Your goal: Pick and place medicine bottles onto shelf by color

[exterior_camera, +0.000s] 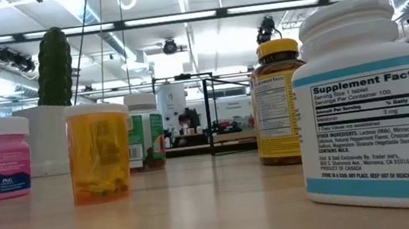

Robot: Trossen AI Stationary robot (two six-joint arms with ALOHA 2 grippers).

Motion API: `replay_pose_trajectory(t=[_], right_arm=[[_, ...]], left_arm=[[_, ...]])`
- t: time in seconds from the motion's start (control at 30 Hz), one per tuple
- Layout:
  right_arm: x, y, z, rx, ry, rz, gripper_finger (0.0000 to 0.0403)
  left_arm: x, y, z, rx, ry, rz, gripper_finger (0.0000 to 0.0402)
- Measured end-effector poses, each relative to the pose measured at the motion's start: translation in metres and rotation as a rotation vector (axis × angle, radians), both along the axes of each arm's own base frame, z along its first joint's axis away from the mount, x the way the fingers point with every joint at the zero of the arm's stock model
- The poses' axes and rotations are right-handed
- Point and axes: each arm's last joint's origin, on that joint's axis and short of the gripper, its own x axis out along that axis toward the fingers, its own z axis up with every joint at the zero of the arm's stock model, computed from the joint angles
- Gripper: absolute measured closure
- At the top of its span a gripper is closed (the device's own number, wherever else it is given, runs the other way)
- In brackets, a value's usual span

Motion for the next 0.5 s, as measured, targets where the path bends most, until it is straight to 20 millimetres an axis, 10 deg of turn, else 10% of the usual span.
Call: replay_pose_trajectory(t=[0.5], right_arm=[[0.0000, 0.0000, 0.0001, 0.000, 0.000, 0.000, 0.0370]], left_arm=[[0.0000, 0.0000, 0.0007, 0.026, -0.008, 0.000, 0.0364]])
